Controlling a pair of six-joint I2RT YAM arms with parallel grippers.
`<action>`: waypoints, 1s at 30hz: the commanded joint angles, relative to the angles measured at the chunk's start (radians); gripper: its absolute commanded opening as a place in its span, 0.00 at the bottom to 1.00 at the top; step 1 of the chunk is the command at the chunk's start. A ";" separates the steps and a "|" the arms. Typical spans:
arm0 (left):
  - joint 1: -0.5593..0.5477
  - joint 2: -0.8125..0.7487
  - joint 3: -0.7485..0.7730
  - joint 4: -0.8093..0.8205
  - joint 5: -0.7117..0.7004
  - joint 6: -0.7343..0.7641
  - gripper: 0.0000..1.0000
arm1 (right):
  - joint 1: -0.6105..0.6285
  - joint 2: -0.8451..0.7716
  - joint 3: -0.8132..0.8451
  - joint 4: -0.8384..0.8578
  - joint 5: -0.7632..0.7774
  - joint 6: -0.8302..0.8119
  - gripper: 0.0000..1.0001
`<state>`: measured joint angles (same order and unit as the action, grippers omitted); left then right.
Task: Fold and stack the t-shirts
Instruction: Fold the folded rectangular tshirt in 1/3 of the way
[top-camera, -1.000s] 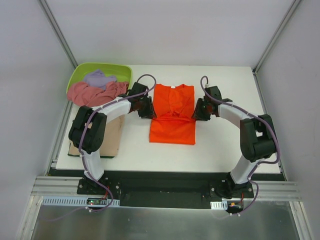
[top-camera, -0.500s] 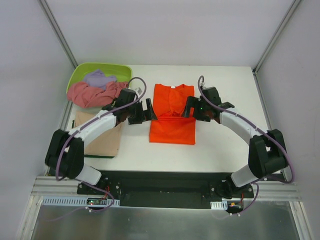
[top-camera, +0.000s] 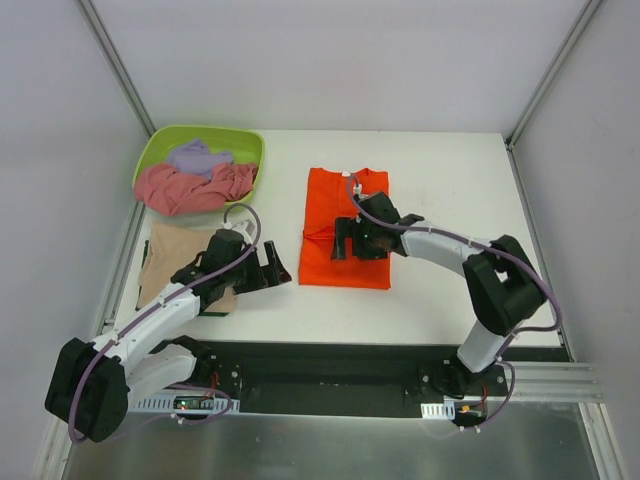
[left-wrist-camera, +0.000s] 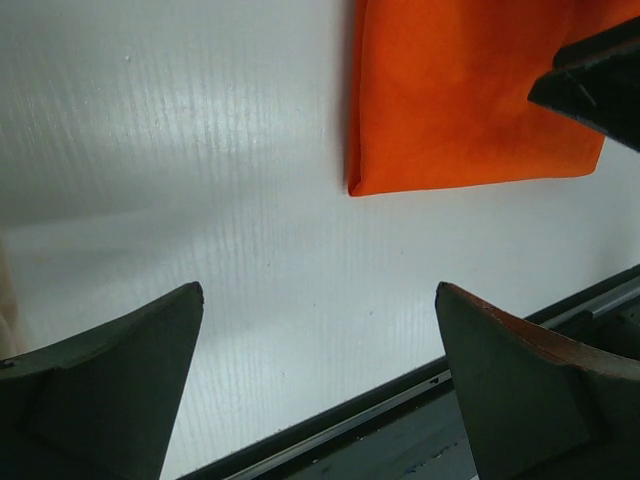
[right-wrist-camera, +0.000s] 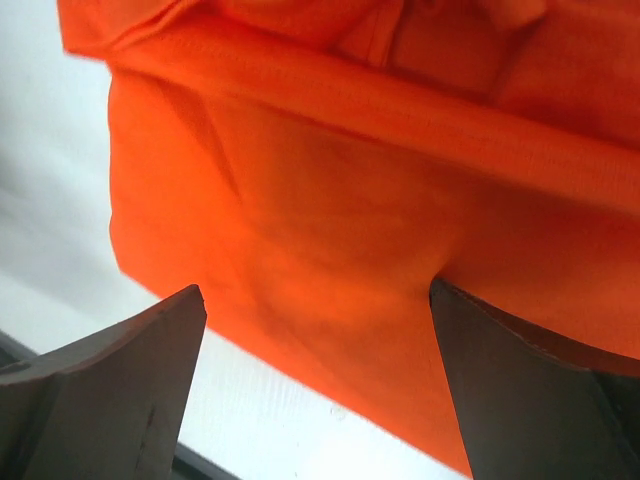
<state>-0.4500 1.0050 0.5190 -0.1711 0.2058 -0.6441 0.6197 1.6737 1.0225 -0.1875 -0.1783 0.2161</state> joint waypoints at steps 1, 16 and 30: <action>0.007 -0.045 -0.040 0.016 0.000 -0.019 0.99 | -0.003 0.073 0.134 0.082 0.086 -0.001 0.96; 0.007 -0.086 -0.071 0.018 0.006 -0.028 0.99 | -0.103 0.193 0.384 0.091 0.014 -0.072 0.96; 0.005 0.251 0.030 0.226 0.105 -0.048 0.92 | -0.109 -0.417 -0.246 0.088 0.109 -0.028 0.96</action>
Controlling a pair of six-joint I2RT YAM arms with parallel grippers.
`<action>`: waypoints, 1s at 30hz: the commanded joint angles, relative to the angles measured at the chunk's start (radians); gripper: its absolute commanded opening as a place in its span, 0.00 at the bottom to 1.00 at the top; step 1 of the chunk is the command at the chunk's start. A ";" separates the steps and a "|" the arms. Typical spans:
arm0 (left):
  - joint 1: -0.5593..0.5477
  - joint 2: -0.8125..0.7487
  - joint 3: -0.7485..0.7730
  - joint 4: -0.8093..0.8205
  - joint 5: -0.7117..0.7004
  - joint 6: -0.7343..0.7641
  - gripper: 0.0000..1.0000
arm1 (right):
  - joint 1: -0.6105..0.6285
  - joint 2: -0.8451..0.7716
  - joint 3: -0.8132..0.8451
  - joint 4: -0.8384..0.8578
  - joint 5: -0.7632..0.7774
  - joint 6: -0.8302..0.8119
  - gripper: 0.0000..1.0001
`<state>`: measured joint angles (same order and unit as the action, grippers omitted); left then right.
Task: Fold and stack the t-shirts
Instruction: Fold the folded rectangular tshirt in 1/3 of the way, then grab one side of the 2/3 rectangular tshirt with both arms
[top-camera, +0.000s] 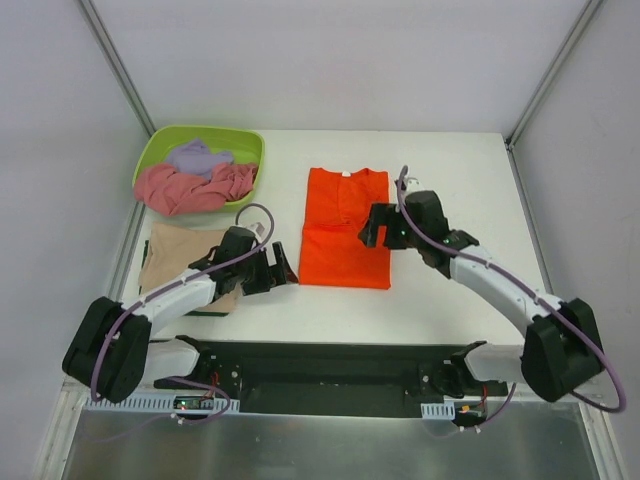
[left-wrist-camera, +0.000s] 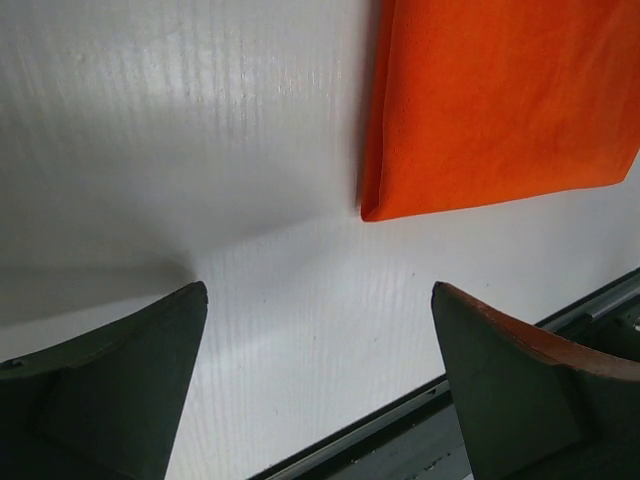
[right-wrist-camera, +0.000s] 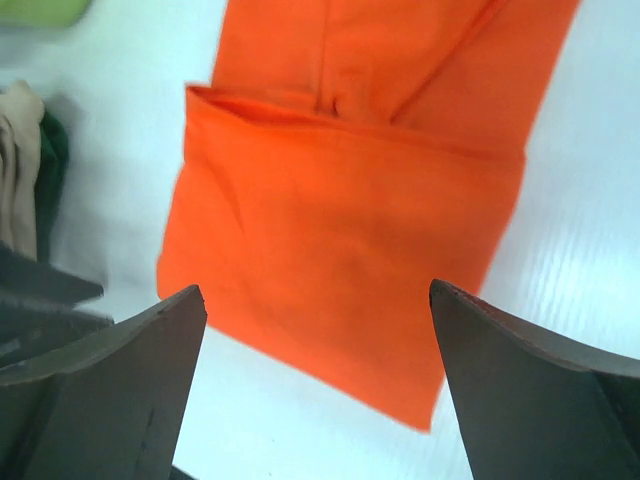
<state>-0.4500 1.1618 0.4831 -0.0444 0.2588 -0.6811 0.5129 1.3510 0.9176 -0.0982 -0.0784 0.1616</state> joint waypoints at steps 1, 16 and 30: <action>0.005 0.123 0.075 0.115 0.072 -0.012 0.91 | -0.002 -0.120 -0.182 -0.003 0.005 0.042 0.96; -0.058 0.351 0.133 0.179 0.079 -0.054 0.41 | -0.002 -0.216 -0.375 -0.018 -0.012 0.131 0.98; -0.090 0.400 0.146 0.167 0.033 -0.035 0.00 | -0.005 -0.208 -0.355 -0.064 -0.009 0.113 0.99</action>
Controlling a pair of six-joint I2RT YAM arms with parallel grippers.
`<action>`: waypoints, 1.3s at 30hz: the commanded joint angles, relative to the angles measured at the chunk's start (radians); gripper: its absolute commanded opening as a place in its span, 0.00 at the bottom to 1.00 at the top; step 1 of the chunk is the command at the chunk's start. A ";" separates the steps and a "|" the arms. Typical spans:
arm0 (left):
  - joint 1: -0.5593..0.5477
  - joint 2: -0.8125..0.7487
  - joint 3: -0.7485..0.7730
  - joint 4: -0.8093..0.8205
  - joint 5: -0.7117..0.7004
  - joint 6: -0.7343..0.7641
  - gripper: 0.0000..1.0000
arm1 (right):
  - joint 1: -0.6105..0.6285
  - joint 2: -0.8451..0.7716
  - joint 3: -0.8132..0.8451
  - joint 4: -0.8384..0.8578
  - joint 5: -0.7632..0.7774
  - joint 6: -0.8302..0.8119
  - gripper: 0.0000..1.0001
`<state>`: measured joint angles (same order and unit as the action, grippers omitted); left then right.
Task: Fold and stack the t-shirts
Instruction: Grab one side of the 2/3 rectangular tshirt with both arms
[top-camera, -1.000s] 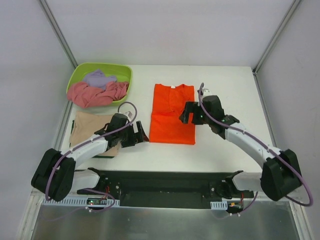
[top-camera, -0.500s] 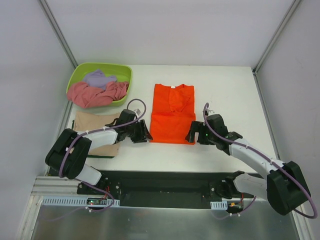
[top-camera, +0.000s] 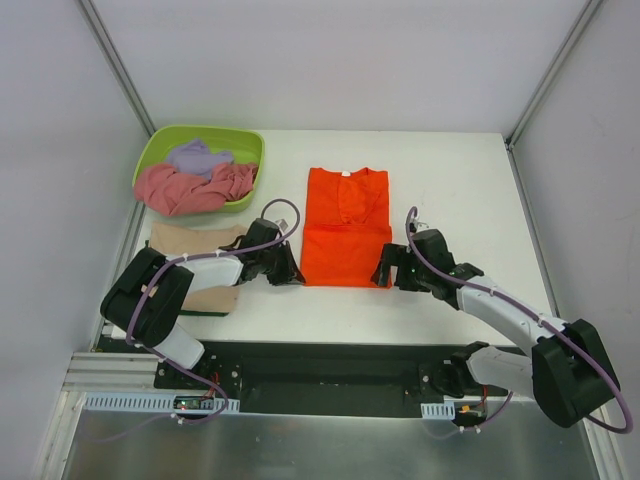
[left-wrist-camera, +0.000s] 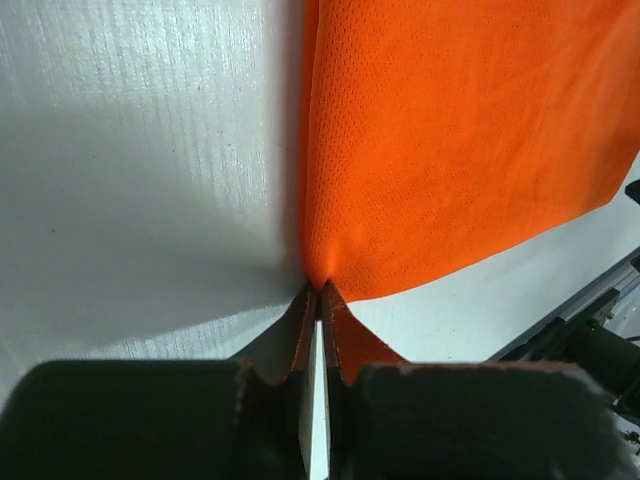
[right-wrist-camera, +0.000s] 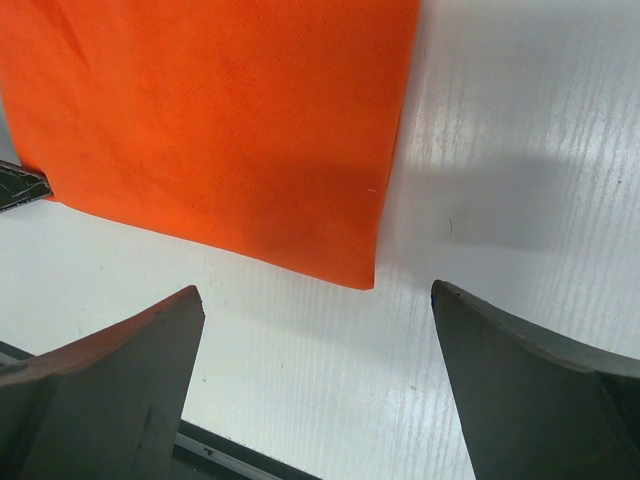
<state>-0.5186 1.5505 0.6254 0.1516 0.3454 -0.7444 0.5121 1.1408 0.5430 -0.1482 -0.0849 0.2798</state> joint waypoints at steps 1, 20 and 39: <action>-0.024 0.007 0.000 -0.029 -0.063 0.028 0.00 | -0.003 0.007 0.020 -0.013 -0.009 -0.004 0.99; -0.026 0.019 0.014 -0.072 -0.106 0.013 0.00 | -0.004 0.163 0.025 0.006 0.004 0.044 0.57; -0.057 -0.228 -0.038 -0.196 -0.189 0.034 0.00 | -0.003 0.042 0.028 -0.077 -0.192 -0.031 0.01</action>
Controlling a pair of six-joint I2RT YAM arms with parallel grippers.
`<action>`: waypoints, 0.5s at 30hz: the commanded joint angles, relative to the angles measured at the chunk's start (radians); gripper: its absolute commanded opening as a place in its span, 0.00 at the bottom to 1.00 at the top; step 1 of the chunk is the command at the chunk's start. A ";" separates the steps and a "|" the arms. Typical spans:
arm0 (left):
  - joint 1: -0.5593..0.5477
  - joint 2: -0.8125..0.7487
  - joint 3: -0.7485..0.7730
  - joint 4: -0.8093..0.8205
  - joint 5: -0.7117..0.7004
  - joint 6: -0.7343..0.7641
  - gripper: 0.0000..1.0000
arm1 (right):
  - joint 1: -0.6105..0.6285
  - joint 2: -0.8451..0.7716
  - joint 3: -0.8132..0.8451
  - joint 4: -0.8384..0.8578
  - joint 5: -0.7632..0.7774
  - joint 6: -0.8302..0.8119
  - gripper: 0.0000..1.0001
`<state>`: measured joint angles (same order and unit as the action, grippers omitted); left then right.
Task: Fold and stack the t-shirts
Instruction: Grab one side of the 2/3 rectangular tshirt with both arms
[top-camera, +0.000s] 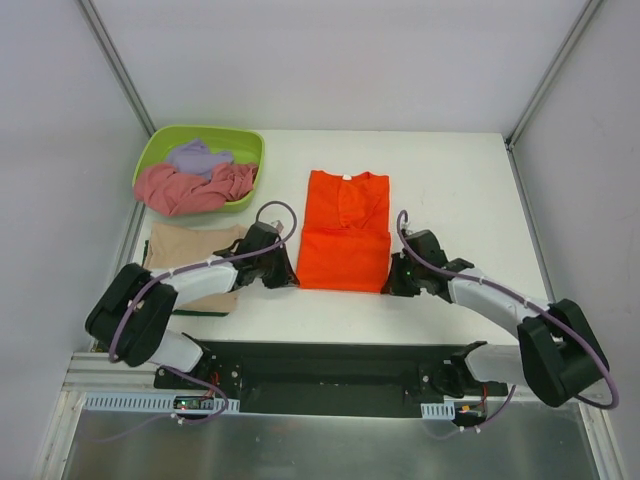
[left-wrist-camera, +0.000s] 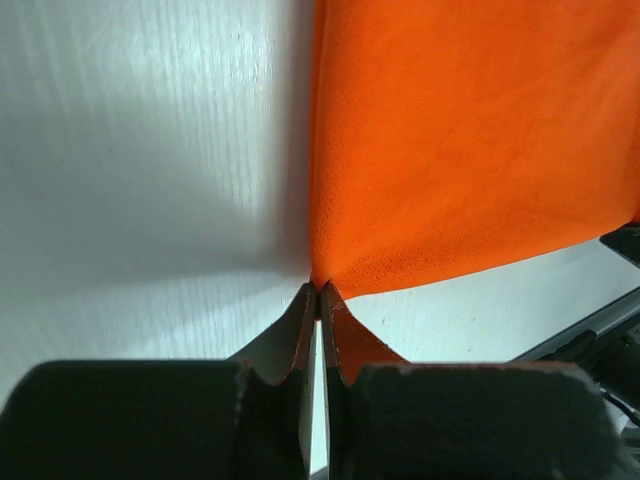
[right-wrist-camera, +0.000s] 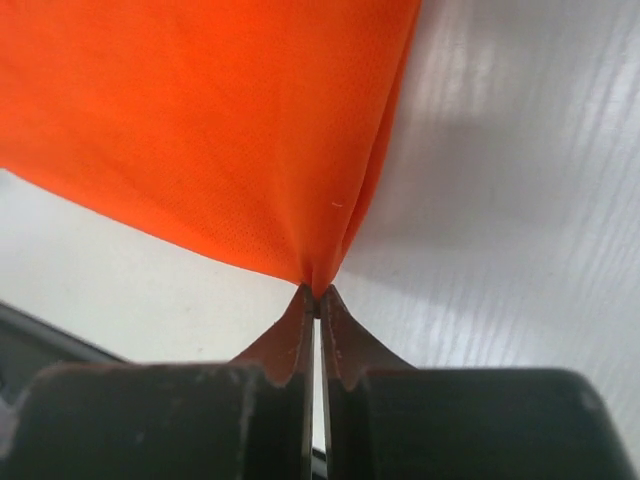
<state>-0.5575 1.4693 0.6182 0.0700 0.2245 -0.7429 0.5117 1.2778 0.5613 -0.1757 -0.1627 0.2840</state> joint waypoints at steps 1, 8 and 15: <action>-0.021 -0.191 -0.037 -0.131 -0.071 0.039 0.00 | -0.002 -0.115 0.012 -0.063 -0.157 -0.040 0.01; -0.028 -0.524 -0.063 -0.263 -0.100 0.043 0.00 | 0.011 -0.230 0.100 -0.310 -0.549 -0.153 0.01; -0.030 -0.776 -0.054 -0.378 -0.161 0.027 0.00 | 0.044 -0.308 0.189 -0.479 -0.797 -0.175 0.01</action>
<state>-0.5774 0.7864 0.5579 -0.2085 0.1444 -0.7197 0.5365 1.0294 0.6910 -0.5278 -0.7277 0.1425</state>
